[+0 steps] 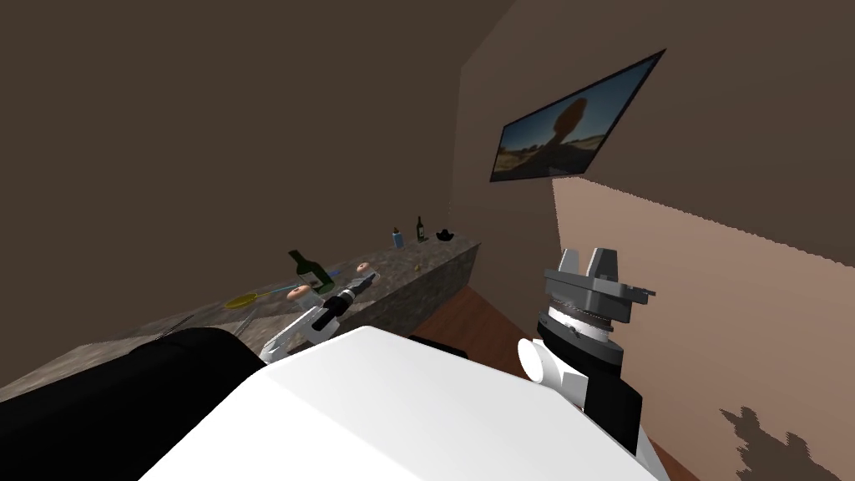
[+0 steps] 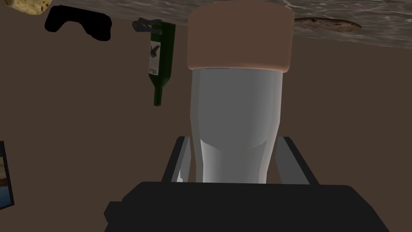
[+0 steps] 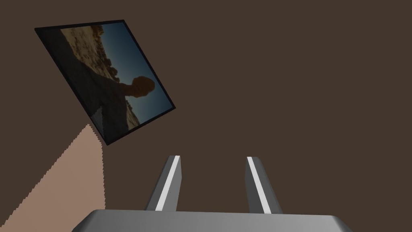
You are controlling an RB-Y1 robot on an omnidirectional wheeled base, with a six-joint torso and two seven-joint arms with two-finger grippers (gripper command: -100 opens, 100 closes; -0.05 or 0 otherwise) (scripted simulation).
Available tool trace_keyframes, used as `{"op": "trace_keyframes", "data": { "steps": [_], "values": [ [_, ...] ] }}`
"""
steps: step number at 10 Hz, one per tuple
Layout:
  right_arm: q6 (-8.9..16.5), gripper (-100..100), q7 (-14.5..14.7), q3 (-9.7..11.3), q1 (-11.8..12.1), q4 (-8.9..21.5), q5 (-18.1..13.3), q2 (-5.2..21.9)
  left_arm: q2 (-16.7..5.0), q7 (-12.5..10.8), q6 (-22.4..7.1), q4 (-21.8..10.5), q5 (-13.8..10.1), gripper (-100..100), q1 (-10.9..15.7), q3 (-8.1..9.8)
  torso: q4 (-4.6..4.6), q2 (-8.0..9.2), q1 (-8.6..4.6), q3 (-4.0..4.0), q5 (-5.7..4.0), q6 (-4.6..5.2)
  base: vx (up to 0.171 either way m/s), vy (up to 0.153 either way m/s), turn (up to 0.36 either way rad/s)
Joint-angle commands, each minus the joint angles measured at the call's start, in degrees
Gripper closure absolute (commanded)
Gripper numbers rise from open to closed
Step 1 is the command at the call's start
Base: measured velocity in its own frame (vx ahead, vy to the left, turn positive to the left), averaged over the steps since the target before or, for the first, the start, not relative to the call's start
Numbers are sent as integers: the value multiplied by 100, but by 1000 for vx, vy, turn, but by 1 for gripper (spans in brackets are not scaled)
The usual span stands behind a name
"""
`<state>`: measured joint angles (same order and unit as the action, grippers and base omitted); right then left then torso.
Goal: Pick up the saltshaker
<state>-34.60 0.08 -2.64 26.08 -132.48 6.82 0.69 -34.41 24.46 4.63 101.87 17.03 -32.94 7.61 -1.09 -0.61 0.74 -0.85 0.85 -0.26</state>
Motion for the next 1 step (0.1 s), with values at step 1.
{"op": "trace_keyframes", "data": {
  "steps": [1],
  "values": [
    [0,0,0,0,0,0,0,0,0,0,0,0,0,0,0,0,0,0,0,0,0,0,0,0,0]
  ]
}}
